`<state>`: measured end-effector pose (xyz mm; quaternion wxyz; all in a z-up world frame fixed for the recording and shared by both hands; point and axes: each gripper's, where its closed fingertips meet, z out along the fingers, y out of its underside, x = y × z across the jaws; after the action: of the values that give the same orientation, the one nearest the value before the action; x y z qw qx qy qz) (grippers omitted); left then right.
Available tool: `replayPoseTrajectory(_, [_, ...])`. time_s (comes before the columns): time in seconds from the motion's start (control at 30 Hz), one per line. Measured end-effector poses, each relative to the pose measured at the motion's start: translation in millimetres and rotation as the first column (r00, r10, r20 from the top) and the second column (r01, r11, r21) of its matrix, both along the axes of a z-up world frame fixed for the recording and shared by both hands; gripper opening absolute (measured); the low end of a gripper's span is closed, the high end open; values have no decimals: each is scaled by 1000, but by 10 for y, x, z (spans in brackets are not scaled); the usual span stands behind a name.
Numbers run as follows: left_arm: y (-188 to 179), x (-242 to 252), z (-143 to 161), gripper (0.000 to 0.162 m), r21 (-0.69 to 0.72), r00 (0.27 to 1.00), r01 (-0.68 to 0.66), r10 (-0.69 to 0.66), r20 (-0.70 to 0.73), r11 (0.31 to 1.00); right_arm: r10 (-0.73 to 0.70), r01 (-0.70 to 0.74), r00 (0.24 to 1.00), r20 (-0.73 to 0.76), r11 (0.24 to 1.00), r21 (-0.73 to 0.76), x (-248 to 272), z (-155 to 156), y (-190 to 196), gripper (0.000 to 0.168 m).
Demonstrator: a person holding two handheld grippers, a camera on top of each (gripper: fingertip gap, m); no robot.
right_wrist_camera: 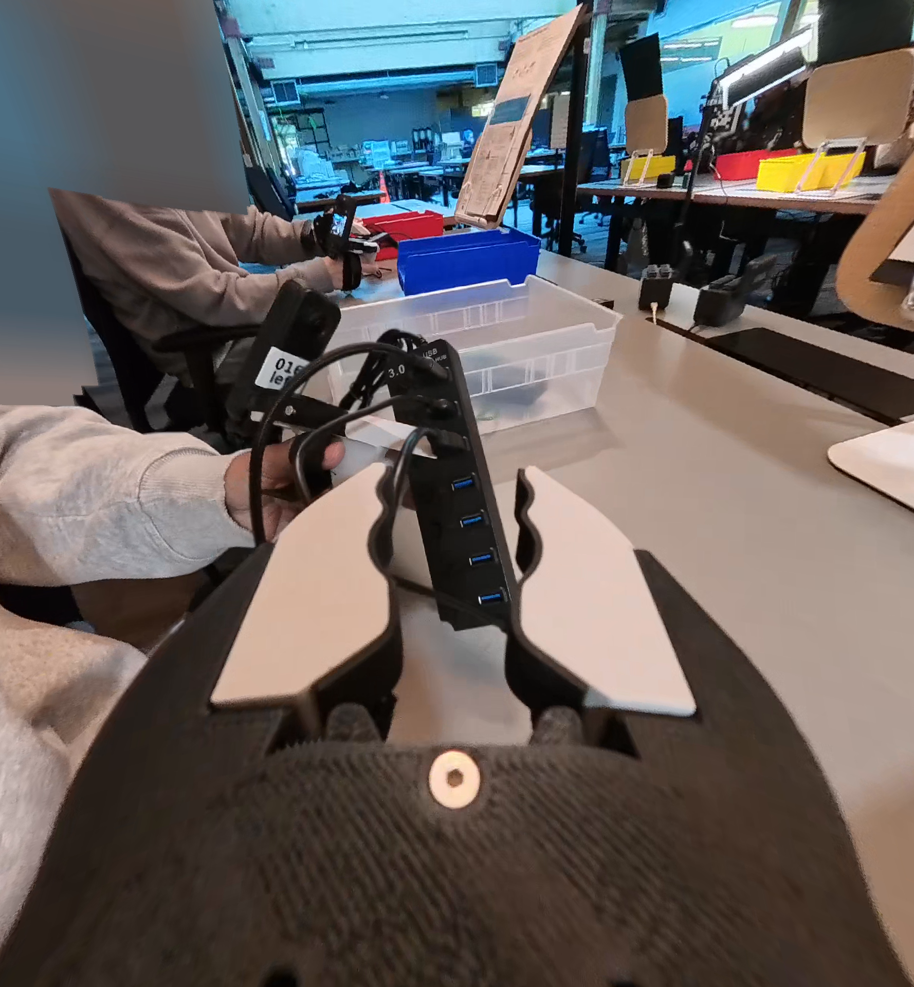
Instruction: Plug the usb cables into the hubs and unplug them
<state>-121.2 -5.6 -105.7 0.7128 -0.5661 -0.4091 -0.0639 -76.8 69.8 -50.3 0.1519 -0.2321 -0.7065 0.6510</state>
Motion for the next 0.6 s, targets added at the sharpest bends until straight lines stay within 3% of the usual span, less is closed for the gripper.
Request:
replayPoseTrajectory(0.23, [23,55,92,24,130,996,74,-80,39,989,-45,49,998,43,996,-80,-135,-35,239,33])
replayPoseTrajectory(0.37, [99,145,116,24,133,990,135,-139,18,982,-59,62,997,51,996,-66,-186,-110,325,30])
replayPoseTrajectory(0.6, [254,378,192,24,135,957,291,-288,-41,947,135,-129,982,129,990,-58,11,-238,53,34])
